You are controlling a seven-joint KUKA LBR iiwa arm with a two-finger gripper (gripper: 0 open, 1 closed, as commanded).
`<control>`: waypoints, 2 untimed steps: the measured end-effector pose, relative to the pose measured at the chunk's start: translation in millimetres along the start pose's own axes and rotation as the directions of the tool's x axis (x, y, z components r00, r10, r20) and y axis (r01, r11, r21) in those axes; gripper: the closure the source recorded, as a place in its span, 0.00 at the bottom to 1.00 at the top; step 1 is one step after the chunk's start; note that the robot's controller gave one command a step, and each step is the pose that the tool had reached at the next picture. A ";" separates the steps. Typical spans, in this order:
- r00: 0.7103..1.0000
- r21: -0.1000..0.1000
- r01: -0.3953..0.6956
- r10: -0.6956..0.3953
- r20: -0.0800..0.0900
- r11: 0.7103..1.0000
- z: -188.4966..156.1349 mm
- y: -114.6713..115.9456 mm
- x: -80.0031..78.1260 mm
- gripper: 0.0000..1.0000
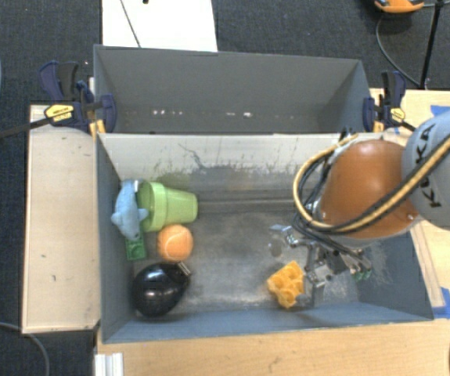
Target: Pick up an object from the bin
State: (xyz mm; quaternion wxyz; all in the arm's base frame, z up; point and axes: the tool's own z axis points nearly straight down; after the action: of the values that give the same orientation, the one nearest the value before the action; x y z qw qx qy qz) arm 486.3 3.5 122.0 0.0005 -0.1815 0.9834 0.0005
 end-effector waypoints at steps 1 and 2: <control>0.999 0.001 0.033 -0.033 0.002 0.999 1.8 -9.9 13.2 0.00; 0.975 0.003 0.222 -0.222 0.004 0.975 35.3 -8.2 9.3 0.00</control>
Offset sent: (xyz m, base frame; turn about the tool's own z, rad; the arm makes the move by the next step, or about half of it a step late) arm -0.0065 -0.0102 -0.0520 -0.3030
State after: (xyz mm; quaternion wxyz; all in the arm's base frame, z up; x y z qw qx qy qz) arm 480.5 -7.5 86.7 0.0029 -0.2900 0.9570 -0.0002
